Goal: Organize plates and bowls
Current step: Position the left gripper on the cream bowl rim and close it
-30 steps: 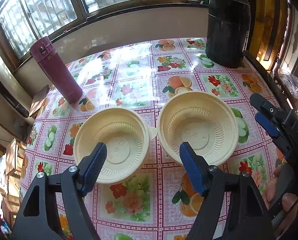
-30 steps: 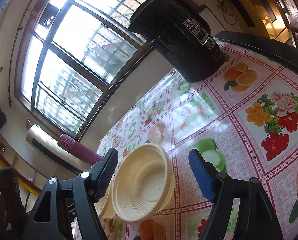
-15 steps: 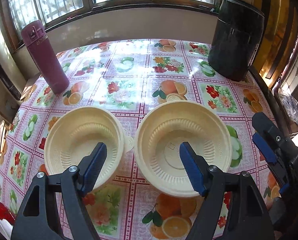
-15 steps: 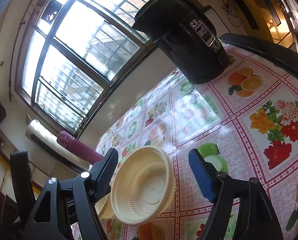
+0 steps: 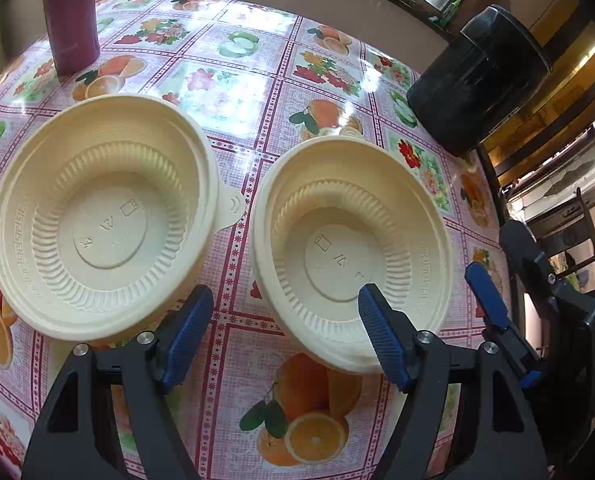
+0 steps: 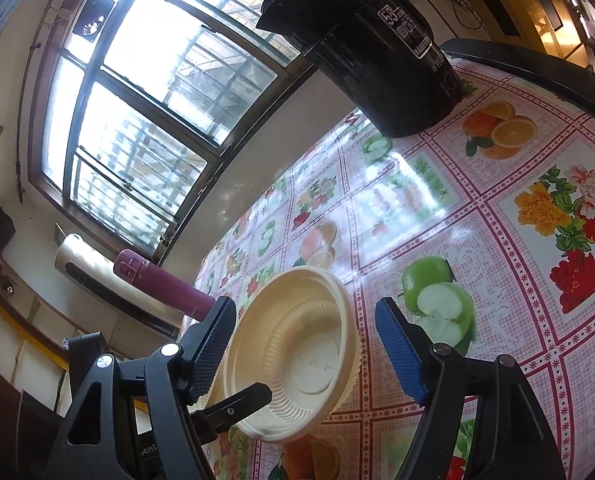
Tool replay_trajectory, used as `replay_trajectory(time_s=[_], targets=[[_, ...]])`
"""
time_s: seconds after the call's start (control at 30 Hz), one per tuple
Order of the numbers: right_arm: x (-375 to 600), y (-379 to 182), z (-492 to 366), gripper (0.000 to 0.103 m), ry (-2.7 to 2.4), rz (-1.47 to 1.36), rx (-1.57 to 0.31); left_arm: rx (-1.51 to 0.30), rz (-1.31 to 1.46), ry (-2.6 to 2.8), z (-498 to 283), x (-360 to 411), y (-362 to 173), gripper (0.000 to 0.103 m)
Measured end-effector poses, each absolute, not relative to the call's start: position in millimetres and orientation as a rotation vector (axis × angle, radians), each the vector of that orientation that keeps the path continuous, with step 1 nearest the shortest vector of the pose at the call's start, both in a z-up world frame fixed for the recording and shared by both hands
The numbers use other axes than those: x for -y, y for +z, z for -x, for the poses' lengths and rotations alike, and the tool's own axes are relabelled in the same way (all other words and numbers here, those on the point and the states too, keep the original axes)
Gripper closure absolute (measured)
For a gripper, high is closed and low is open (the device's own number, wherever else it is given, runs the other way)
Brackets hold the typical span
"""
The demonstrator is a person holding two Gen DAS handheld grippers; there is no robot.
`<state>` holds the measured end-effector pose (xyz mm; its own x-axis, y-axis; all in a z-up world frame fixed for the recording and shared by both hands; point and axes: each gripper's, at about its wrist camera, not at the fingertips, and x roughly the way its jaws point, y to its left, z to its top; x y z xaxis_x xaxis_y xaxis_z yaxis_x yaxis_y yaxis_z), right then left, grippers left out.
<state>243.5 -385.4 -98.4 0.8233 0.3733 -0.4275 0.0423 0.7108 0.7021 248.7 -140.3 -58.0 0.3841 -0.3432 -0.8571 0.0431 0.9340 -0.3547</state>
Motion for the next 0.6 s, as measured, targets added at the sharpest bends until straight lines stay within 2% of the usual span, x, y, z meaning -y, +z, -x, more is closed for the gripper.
replay_trajectory(time_s=[0.33,0.6], targets=[[373.5,-90.1,-241.9,0.029,0.208,-0.724,-0.585,-1.223,0.358,-0.399,-244.7,141.0,-50.7,0.028],[370.1,-97.5,-247.1,0.028,0.232,-0.751,-0.611,-1.186,0.405,-0.348,-251.1,122.7,-55.0,0.028]])
